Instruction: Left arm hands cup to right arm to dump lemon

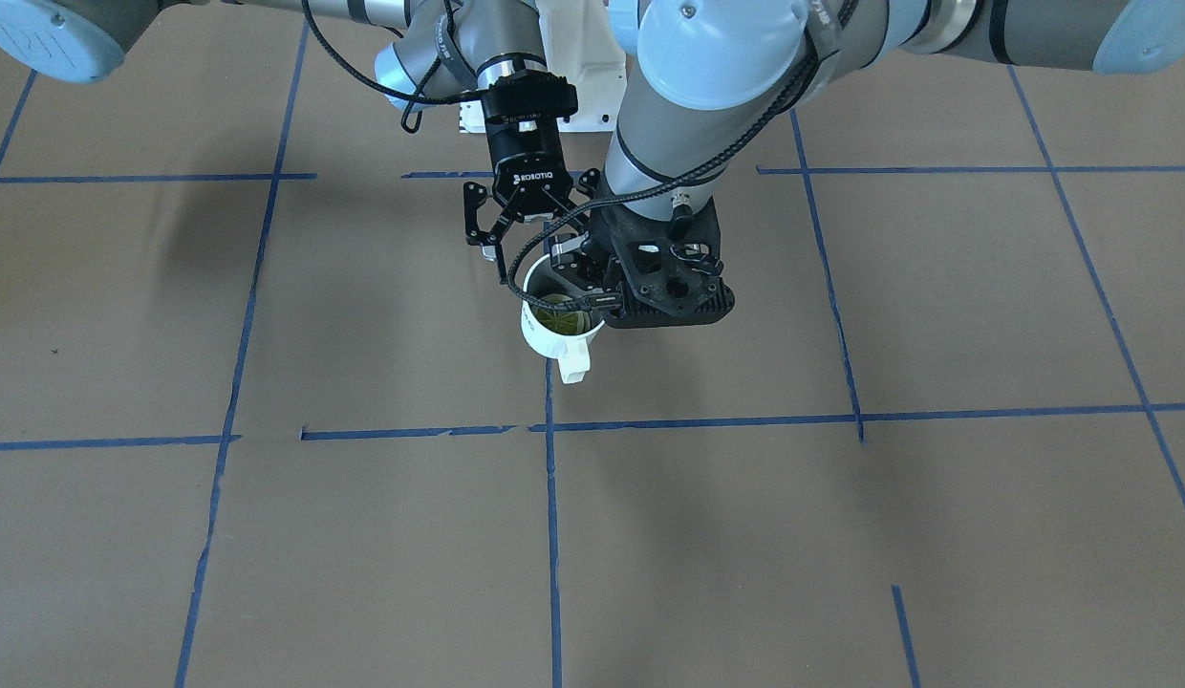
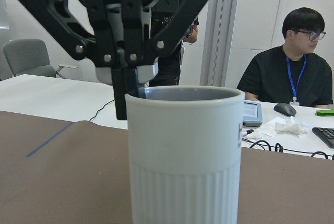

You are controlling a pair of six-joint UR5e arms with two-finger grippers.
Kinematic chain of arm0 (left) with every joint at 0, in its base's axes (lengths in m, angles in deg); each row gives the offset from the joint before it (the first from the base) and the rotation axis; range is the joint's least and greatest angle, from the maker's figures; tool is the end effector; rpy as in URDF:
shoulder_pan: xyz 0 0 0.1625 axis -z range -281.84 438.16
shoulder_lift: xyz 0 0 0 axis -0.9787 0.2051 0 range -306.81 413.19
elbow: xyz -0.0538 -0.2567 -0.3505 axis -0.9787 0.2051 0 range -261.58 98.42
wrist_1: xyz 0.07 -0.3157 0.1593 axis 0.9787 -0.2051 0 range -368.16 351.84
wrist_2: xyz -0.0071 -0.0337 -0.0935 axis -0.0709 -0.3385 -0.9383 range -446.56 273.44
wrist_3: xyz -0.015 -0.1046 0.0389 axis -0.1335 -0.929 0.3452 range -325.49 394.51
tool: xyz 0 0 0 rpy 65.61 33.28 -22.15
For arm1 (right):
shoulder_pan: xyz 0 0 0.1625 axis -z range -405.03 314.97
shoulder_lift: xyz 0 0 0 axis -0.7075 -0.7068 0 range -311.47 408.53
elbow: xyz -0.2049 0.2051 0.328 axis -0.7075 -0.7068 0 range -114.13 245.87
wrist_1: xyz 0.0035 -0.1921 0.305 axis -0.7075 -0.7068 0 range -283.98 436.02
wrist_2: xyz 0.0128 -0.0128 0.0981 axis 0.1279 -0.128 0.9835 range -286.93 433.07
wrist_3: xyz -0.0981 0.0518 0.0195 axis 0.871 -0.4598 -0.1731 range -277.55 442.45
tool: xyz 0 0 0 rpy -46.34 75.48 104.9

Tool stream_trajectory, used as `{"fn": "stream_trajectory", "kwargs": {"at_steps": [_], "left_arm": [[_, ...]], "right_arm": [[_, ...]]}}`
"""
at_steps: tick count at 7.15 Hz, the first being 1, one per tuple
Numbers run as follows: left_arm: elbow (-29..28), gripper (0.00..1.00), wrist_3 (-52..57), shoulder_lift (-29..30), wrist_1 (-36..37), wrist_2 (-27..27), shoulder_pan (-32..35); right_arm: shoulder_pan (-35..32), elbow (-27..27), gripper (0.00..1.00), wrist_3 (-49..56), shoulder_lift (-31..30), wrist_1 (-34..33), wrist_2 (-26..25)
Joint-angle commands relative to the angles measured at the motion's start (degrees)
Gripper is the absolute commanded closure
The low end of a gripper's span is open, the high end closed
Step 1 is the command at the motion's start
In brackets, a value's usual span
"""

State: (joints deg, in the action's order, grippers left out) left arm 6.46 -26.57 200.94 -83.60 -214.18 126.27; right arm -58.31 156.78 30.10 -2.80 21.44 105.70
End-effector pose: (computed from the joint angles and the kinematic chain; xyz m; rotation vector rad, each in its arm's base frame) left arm 0.4142 -0.5583 0.1205 -0.0593 0.9310 -0.0743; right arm -0.5473 -0.3636 0.2103 1.2570 -0.6979 0.3041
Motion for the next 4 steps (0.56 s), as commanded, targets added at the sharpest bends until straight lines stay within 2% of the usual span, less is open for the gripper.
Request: {"fn": "stream_trajectory", "kwargs": {"at_steps": [1,4], "left_arm": [[-0.1,1.00,0.0,-0.1,0.0,0.0,-0.4],[-0.1,1.00,0.0,-0.1,0.0,0.0,-0.5]], "right_arm": [[-0.7,-0.6,0.01,0.0,0.2,-0.2,0.8],[-1.6,-1.0,0.01,0.1,0.4,-0.4,2.4]]}}
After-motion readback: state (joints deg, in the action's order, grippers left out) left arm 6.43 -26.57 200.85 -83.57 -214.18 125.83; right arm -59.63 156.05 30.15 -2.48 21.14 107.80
